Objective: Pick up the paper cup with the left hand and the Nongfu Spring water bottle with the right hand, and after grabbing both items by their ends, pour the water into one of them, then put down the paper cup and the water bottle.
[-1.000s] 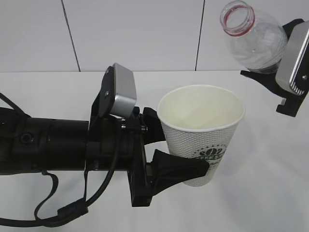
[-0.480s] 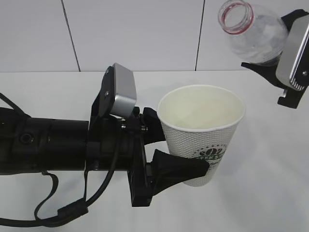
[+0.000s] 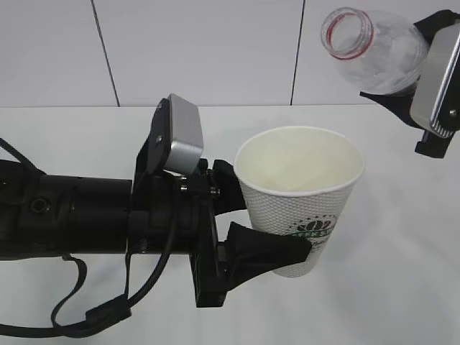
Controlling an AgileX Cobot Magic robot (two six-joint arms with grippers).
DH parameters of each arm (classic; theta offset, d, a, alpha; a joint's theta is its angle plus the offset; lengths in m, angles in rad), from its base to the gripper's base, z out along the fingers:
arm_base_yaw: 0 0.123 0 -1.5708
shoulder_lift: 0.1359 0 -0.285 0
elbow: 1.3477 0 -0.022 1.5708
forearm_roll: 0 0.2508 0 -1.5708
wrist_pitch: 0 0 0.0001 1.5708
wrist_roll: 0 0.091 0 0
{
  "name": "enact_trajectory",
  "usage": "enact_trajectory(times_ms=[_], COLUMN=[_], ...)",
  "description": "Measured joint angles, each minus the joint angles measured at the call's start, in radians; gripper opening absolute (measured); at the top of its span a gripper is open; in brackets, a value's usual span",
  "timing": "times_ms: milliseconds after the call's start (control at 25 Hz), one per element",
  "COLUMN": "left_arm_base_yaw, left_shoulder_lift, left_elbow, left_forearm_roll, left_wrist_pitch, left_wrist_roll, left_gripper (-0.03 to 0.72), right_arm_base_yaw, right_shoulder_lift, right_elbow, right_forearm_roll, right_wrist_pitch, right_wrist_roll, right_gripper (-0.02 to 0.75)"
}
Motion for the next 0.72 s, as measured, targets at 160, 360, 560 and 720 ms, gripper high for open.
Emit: enact_trajectory(times_ms=[160,360,560,720], left_arm_base_yaw=[0.0,0.0,0.0,0.0], left_shoulder_lift=[0.0,0.0,0.0,0.0], left_elbow=[0.0,0.0,0.0,0.0], left_forearm_roll=[0.006,0.024,0.047,0.063], left_wrist_pitch=[-0.002,-0.034,-0.039,-0.039], left_wrist_roll=[0.0,0.0,0.0,0.0], left_gripper=[0.528,0.528,0.528,0.528], right_arm_base_yaw=[0.0,0.0,0.0,0.0], right_shoulder_lift=[0.0,0.0,0.0,0.0], right_elbow=[0.0,0.0,0.0,0.0], right_forearm_roll=[0.0,0.0,0.005,0.007], right_wrist_pitch=[0.0,0.0,0.0,0.0], right_wrist_roll=[-0.009,-0.037,-0.051,-0.078], right_gripper=[0.487,0.487,0.486,0.486])
